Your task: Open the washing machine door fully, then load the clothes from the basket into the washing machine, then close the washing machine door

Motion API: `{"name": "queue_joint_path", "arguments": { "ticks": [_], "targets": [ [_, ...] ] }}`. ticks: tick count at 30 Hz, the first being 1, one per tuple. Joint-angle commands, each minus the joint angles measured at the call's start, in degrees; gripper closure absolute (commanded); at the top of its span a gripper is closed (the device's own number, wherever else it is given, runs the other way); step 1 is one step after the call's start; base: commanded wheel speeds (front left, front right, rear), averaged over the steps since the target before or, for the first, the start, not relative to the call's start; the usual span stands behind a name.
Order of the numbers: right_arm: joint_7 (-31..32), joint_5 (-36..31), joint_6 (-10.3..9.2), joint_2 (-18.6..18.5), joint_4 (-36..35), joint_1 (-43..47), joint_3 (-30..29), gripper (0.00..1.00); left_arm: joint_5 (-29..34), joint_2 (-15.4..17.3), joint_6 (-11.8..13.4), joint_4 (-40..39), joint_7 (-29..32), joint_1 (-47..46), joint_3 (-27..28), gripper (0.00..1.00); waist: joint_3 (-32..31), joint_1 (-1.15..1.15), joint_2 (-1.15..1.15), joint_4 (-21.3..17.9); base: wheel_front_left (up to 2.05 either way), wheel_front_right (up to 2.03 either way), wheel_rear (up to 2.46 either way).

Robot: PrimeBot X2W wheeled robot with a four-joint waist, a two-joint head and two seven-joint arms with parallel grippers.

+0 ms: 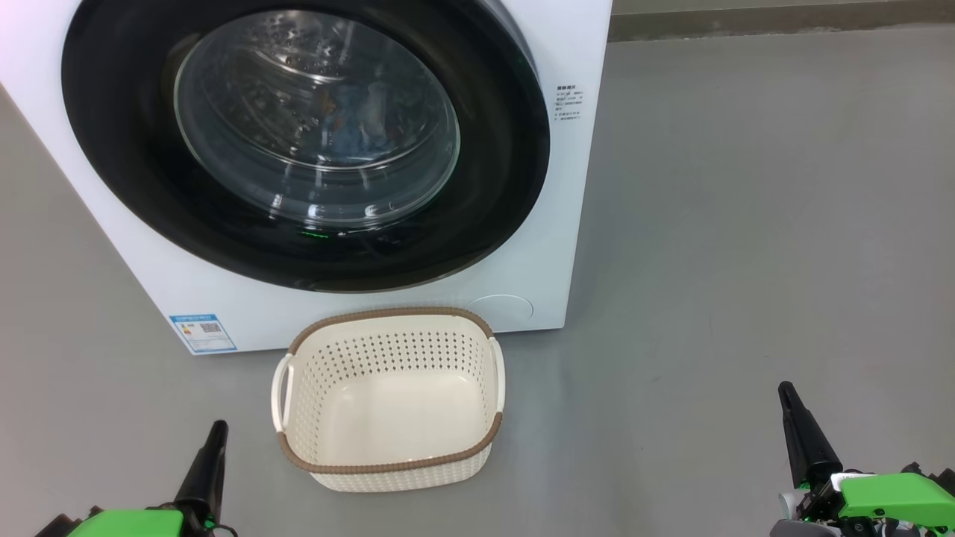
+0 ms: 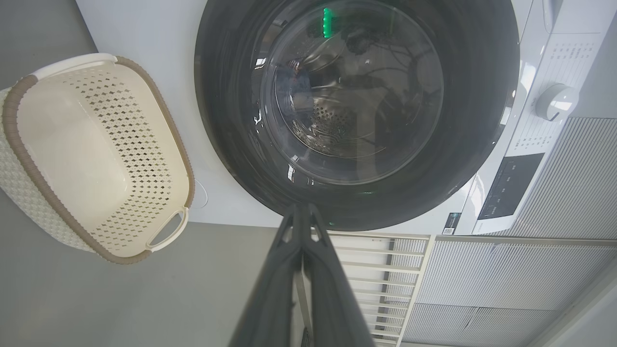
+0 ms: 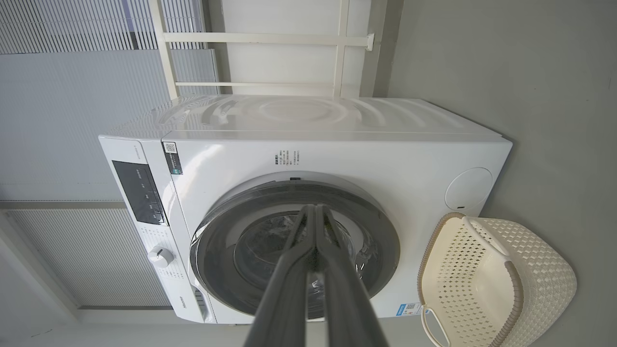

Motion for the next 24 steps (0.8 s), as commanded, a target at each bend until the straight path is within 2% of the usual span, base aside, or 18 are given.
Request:
{"name": "queue_joint_path", "arguments": {
  "ticks": [1,24],
  "targets": [
    [0.5,0.1,0.10,-0.5,-1.4,-2.4,1.3,1.00,-0.5,1.1,-0.2,-1.6,0.2,-2.3,2.0,1.00,0.0,0.00,0.00,0.0,0.00,0.00,0.00],
    [0.5,0.0,0.10,-0.5,-1.4,-2.4,1.2,1.00,-0.5,1.1,-0.2,-1.6,0.2,-2.3,2.0,1.00,0.0,0.00,0.00,0.0,0.00,0.00,0.00]
  ]
}}
